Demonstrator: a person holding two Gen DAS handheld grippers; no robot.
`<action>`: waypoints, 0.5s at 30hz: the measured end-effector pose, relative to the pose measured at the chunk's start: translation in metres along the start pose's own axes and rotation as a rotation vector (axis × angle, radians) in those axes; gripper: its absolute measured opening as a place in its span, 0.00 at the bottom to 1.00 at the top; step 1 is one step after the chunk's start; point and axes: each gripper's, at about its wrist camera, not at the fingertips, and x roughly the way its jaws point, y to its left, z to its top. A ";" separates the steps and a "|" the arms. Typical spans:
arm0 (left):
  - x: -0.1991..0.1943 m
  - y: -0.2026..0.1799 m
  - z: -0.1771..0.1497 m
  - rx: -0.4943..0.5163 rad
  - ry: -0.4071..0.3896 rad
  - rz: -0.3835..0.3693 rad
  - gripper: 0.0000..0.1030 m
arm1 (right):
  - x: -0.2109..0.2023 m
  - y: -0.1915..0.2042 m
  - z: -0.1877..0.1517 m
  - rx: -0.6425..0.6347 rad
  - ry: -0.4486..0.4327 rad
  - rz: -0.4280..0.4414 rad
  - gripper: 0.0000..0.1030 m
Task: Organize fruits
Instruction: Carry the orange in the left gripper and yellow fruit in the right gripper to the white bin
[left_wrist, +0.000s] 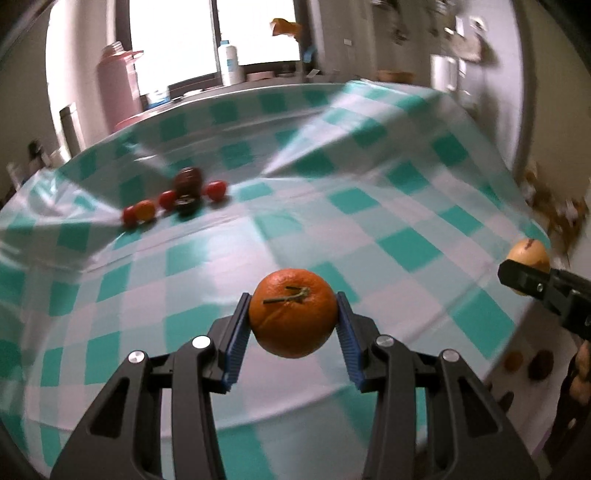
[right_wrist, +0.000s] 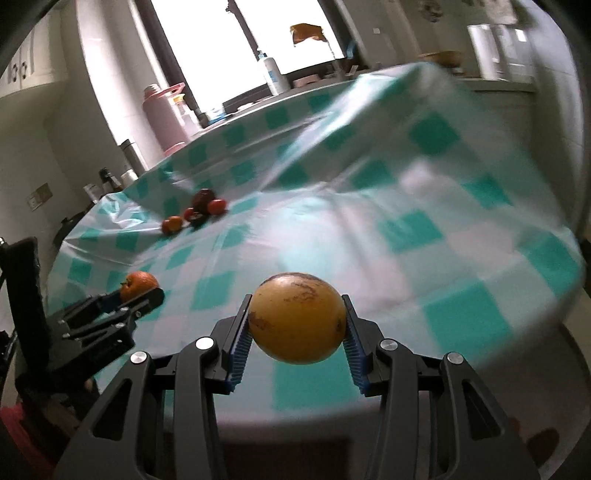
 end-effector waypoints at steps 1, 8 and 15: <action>0.000 -0.007 -0.001 0.019 0.003 -0.008 0.43 | -0.004 -0.009 -0.004 0.015 0.000 -0.011 0.44; 0.001 -0.072 -0.011 0.185 0.022 -0.078 0.43 | -0.026 -0.076 -0.033 0.144 -0.002 -0.113 0.44; -0.004 -0.138 -0.027 0.371 0.022 -0.160 0.43 | -0.031 -0.136 -0.064 0.263 0.043 -0.246 0.44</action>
